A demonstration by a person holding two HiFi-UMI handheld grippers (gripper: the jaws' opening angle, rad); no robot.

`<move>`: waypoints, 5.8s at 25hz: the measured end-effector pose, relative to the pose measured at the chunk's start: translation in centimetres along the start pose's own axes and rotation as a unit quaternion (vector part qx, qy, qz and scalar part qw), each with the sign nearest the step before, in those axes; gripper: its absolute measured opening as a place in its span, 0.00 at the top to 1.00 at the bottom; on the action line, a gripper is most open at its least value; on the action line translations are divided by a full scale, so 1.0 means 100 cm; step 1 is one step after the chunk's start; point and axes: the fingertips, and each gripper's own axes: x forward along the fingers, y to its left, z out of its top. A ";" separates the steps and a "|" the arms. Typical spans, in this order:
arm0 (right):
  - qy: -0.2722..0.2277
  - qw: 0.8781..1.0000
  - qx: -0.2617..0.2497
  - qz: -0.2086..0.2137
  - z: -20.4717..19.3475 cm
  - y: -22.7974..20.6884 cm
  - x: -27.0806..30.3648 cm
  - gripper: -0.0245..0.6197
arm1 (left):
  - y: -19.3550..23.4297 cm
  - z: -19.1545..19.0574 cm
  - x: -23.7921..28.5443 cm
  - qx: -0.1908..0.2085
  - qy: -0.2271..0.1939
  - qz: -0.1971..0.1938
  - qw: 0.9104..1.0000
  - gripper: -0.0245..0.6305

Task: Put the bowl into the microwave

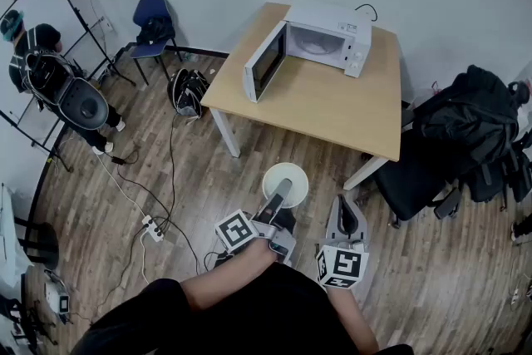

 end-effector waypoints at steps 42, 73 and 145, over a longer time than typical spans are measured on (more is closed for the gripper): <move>0.061 0.998 0.022 -0.011 0.007 -0.055 0.287 0.87 | 0.122 0.142 0.238 0.029 0.080 0.082 0.993 0.64; 0.063 0.997 0.040 0.026 0.017 -0.105 0.486 0.87 | 0.219 0.224 0.452 0.037 0.059 0.111 0.991 0.64; 0.091 0.988 0.104 0.073 -0.015 -0.211 0.605 0.87 | 0.426 0.294 0.682 0.093 -0.001 0.324 0.942 0.61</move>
